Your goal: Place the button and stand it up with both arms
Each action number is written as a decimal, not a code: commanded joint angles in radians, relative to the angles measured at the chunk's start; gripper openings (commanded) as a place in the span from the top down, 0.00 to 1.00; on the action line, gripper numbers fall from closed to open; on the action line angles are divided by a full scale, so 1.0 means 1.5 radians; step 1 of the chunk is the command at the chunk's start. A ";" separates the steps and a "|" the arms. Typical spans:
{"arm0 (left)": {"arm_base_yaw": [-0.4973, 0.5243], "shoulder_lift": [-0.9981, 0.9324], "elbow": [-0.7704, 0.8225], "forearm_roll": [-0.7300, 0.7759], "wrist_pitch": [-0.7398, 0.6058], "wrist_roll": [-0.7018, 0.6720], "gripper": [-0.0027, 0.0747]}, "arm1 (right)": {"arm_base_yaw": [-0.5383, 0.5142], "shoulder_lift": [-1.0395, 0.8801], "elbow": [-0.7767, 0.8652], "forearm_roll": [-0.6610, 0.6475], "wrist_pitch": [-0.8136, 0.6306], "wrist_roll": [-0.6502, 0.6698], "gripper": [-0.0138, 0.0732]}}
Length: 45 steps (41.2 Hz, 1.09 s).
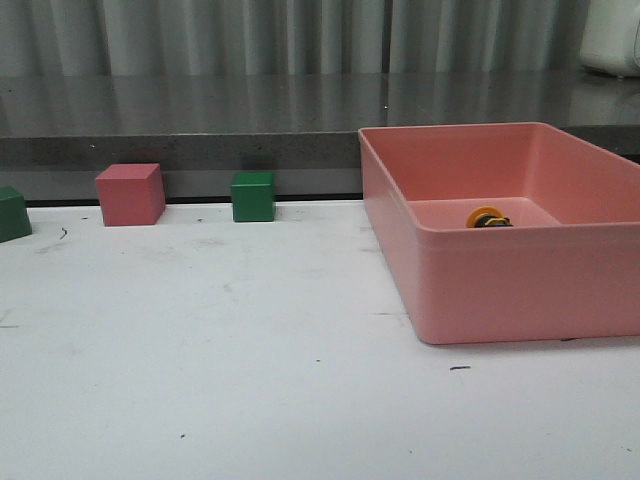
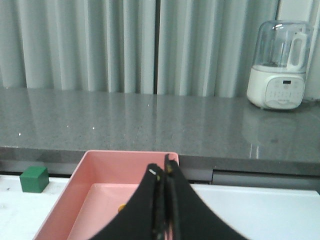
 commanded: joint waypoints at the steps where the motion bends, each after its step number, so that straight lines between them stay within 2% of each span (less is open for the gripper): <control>1: 0.003 0.062 -0.080 -0.007 0.039 -0.008 0.99 | -0.001 0.053 -0.060 0.000 0.022 -0.004 0.92; 4: 0.003 0.102 -0.108 -0.007 0.082 -0.008 0.99 | -0.001 0.090 -0.079 0.000 0.052 -0.004 0.92; 17: 0.003 0.198 -0.095 -0.007 0.083 -0.008 0.99 | -0.001 0.185 -0.082 0.000 0.068 -0.004 0.92; 41: 0.003 0.233 -0.085 -0.007 0.074 -0.008 0.99 | -0.001 0.194 -0.082 0.000 0.070 -0.004 0.92; 44: 0.003 0.233 -0.085 -0.007 0.069 -0.008 0.97 | -0.002 0.194 -0.082 0.000 0.070 -0.004 0.90; 45: 0.003 0.233 -0.085 -0.007 0.067 -0.008 0.95 | -0.002 0.194 -0.082 0.000 0.070 -0.004 0.86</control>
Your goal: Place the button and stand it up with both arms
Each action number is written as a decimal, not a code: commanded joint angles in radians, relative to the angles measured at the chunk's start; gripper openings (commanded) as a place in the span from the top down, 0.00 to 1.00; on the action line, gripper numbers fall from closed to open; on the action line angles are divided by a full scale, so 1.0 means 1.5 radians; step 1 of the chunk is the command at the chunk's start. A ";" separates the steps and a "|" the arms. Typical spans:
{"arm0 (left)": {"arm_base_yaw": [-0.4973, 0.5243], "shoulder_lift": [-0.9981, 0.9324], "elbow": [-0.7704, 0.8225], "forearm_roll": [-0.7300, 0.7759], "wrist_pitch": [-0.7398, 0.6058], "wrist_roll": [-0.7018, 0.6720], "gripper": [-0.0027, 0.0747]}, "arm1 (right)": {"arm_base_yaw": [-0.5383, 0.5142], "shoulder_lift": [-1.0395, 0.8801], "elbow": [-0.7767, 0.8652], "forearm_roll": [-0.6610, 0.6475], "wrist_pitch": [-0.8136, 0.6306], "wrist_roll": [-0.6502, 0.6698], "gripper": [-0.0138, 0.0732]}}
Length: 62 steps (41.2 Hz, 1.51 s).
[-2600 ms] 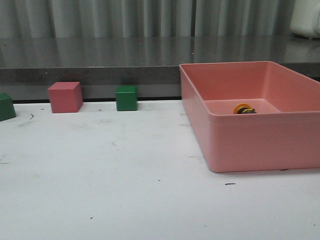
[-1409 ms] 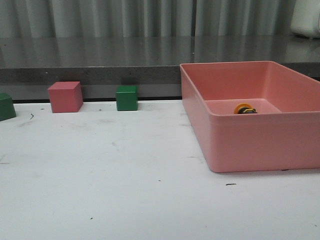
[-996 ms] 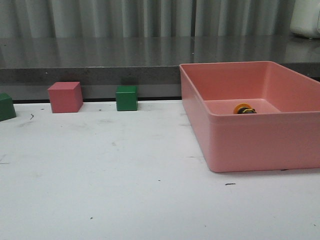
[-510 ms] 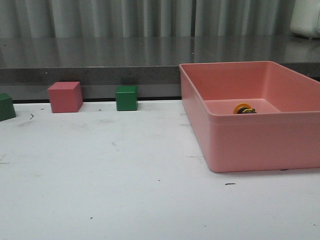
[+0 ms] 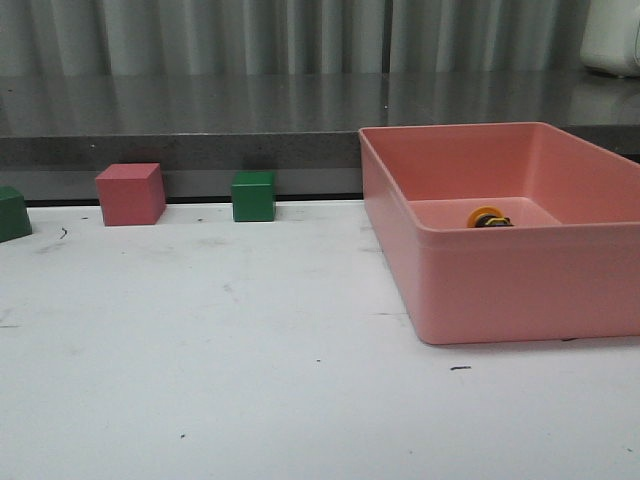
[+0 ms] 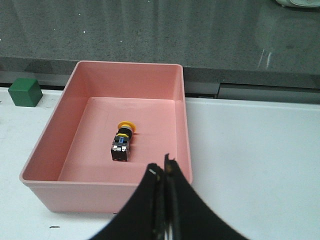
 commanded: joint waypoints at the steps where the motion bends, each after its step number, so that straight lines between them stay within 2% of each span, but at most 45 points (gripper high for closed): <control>1: 0.003 0.007 -0.018 -0.007 -0.059 -0.008 0.90 | -0.002 0.009 -0.023 -0.006 -0.048 -0.004 0.82; 3: 0.003 0.007 -0.018 -0.001 -0.059 -0.008 0.78 | -0.002 0.009 -0.023 -0.013 -0.048 -0.004 0.71; 8: 0.003 0.007 -0.018 0.033 -0.044 -0.008 0.39 | -0.002 0.009 -0.023 -0.025 -0.048 -0.004 0.34; 9: 0.003 0.007 -0.018 0.033 -0.044 -0.008 0.32 | -0.002 0.009 -0.023 -0.025 -0.048 -0.004 0.30; 12: 0.003 0.007 -0.018 0.033 -0.047 -0.008 0.24 | -0.002 0.009 -0.023 -0.025 -0.048 -0.004 0.20; 40: 0.003 0.007 -0.018 0.033 -0.049 -0.008 0.23 | -0.002 0.022 -0.027 0.007 -0.046 -0.004 0.19; 47: 0.003 0.007 -0.018 0.033 -0.049 -0.008 0.23 | -0.002 0.099 -0.069 0.030 -0.021 -0.004 0.19; 56: 0.003 0.007 -0.018 0.033 -0.049 -0.008 0.23 | 0.000 0.250 -0.164 0.071 0.073 -0.008 0.19; 62: 0.003 0.007 -0.018 0.033 -0.049 -0.008 0.23 | 0.045 0.343 -0.218 0.075 0.110 -0.026 0.19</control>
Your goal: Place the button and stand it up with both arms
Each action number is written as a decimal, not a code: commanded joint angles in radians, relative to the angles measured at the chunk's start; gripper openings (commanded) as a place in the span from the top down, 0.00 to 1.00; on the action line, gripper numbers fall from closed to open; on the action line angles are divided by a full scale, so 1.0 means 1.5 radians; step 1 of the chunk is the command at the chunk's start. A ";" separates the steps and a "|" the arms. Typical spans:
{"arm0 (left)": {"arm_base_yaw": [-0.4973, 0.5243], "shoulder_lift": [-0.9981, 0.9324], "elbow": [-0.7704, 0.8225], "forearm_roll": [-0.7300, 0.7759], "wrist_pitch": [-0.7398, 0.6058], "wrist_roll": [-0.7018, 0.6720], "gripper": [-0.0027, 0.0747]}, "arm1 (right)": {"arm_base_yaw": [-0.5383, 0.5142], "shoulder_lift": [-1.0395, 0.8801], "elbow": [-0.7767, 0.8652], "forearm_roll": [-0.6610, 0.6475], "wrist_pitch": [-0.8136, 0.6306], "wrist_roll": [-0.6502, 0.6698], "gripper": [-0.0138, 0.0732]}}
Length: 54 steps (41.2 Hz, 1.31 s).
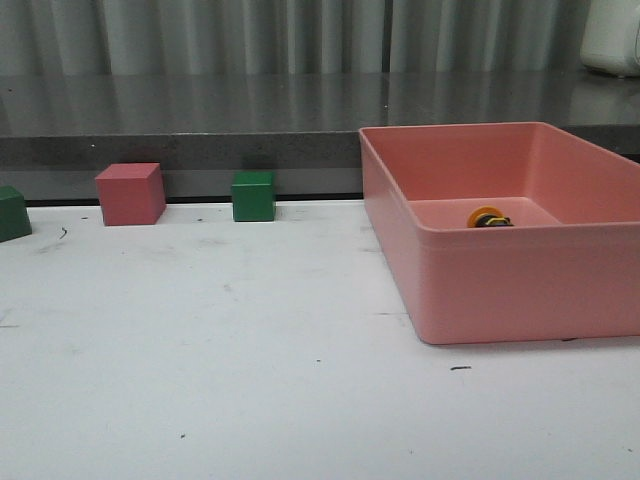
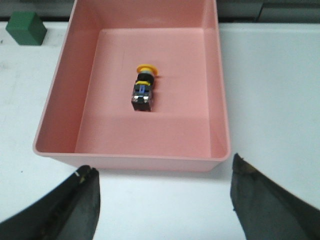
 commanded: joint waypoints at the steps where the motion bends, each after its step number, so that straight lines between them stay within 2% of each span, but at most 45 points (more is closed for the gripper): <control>1: 0.003 0.007 -0.018 0.000 -0.052 -0.008 0.23 | 0.038 0.058 -0.054 0.010 -0.012 -0.030 0.19; 5: 0.003 0.007 -0.018 0.000 -0.052 -0.008 0.23 | 0.085 0.117 -0.087 0.008 -0.004 -0.038 0.19; 12: 0.003 0.007 -0.018 0.000 -0.052 -0.008 0.23 | 0.124 0.231 -0.152 0.008 0.006 -0.038 0.20; 20: 0.003 0.007 -0.018 0.000 -0.052 -0.008 0.23 | 0.124 0.352 -0.223 -0.001 0.053 -0.017 0.20; 28: 0.003 0.007 -0.018 0.000 -0.052 -0.008 0.23 | 0.124 0.456 -0.294 -0.061 0.063 0.075 0.20; 37: 0.003 0.007 -0.018 0.000 -0.052 -0.008 0.23 | 0.124 0.543 -0.372 -0.118 0.080 0.137 0.20; 54: 0.003 0.007 -0.018 0.000 -0.052 -0.008 0.23 | 0.105 0.703 -0.501 -0.127 0.093 0.169 0.20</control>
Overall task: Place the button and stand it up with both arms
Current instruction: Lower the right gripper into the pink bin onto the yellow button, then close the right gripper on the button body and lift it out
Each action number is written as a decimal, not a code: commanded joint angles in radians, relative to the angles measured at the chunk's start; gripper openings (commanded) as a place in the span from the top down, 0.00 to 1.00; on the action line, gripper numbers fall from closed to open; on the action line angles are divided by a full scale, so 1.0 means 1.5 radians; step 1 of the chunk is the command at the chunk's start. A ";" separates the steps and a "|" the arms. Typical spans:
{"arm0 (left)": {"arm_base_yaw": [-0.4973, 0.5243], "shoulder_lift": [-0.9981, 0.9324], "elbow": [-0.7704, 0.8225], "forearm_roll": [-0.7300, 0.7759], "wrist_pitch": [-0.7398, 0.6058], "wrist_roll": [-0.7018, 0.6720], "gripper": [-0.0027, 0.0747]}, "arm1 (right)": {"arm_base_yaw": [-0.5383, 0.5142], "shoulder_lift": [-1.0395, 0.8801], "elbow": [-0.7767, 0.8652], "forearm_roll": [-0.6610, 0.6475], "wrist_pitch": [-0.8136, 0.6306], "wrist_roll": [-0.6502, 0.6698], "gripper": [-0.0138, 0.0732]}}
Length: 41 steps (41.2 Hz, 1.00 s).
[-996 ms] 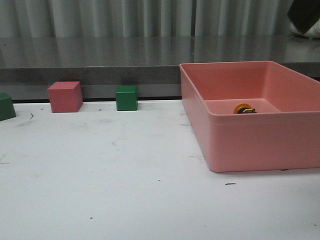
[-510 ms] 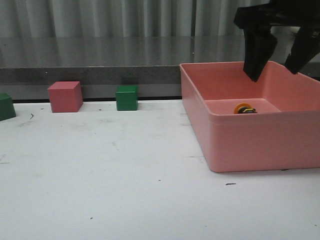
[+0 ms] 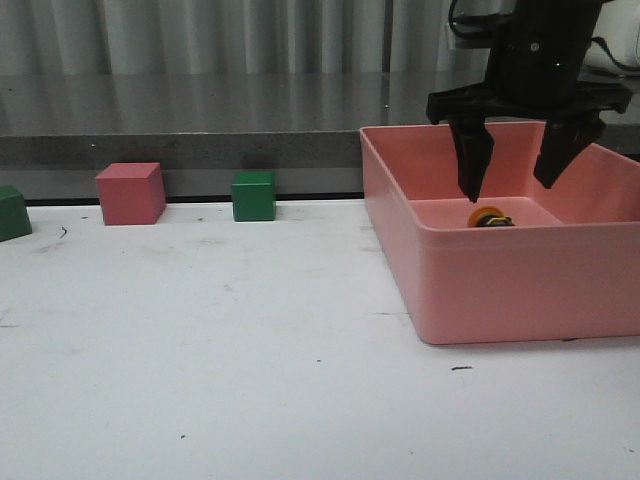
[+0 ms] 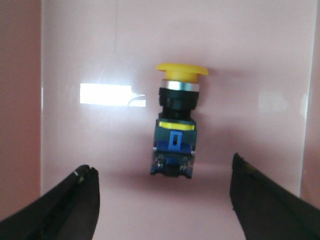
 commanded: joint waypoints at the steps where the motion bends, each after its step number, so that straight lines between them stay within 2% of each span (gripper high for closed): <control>1: 0.003 0.007 -0.018 0.000 -0.052 -0.008 0.23 | -0.009 -0.008 -0.043 -0.013 -0.011 0.005 0.20; 21: 0.003 0.007 -0.018 0.000 -0.052 -0.008 0.23 | -0.033 0.076 -0.082 0.026 -0.012 0.005 0.22; 28: 0.003 0.007 -0.018 0.000 -0.052 -0.008 0.23 | -0.033 0.081 -0.081 0.030 -0.013 0.005 0.32; 38: 0.003 0.007 -0.018 0.000 -0.052 -0.008 0.23 | -0.033 0.081 -0.081 0.031 -0.007 0.005 0.56; 41: 0.003 0.007 -0.018 0.000 -0.052 -0.008 0.23 | -0.033 0.081 -0.081 0.033 -0.005 0.005 0.58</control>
